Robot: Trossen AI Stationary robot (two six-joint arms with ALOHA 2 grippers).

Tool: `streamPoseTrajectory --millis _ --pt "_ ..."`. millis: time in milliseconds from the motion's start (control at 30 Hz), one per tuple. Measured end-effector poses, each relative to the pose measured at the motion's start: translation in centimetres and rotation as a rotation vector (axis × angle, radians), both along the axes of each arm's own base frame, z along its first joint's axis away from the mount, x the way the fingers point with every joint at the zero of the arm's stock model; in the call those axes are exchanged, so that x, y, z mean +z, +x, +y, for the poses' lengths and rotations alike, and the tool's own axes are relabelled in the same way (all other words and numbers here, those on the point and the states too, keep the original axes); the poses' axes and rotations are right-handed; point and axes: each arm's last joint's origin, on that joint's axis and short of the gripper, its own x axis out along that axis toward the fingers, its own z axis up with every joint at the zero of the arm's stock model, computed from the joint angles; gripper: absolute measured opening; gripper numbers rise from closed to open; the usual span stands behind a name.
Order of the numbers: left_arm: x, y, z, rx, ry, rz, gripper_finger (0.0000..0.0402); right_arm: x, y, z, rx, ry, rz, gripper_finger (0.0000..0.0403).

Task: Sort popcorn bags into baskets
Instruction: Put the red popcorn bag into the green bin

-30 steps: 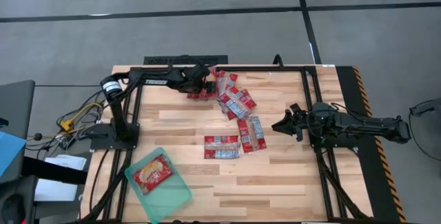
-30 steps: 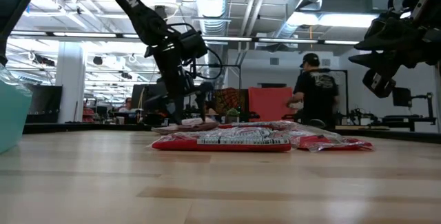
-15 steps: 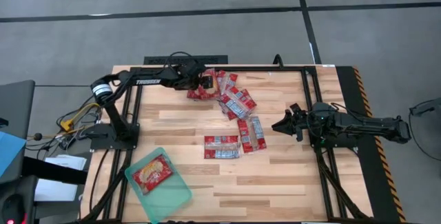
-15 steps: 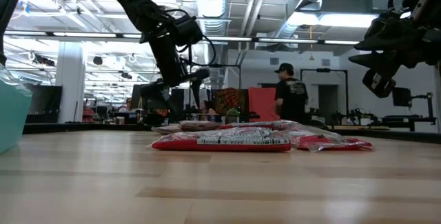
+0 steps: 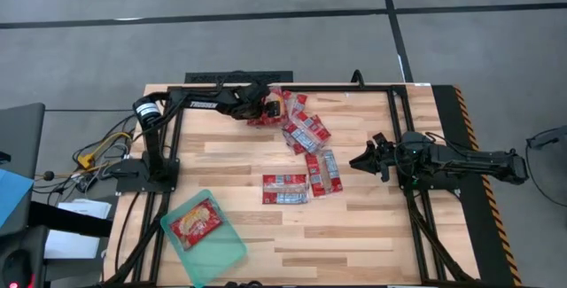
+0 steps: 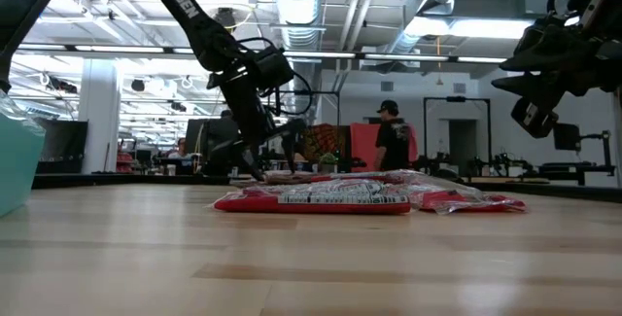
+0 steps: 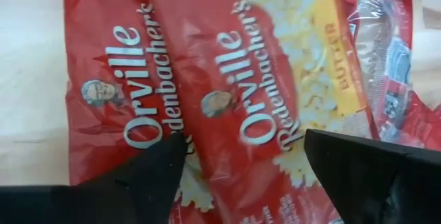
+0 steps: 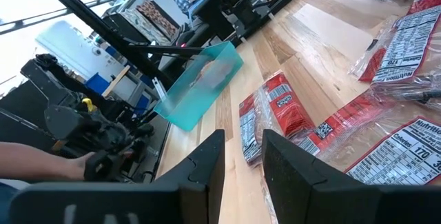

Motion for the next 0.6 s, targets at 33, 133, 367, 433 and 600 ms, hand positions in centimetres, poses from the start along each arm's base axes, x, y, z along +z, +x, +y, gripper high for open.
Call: streamPoseTrajectory --millis 33,133,367,433,600 --pt "-0.03 0.0 -0.03 0.007 0.002 0.003 0.0272 0.0 0.0 0.0 0.0 0.0 0.0 0.0123" --pt "-0.06 -0.07 0.0 0.013 -0.002 0.005 0.0228 0.0 0.0 0.0 0.0 -0.001 0.0 0.0123" --pt "-0.92 0.25 0.07 0.005 -0.003 0.008 0.0089 -0.03 0.0 0.0 0.0 -0.001 0.003 0.0123" --pt "-1.01 0.34 0.12 -0.011 -0.016 -0.009 0.0048 -0.05 -0.01 0.0 -0.001 0.0 0.006 0.0123" --pt "-0.65 0.39 0.02 -0.039 -0.031 -0.034 0.001 -0.09 -0.02 0.0 -0.001 0.001 0.012 0.0123"
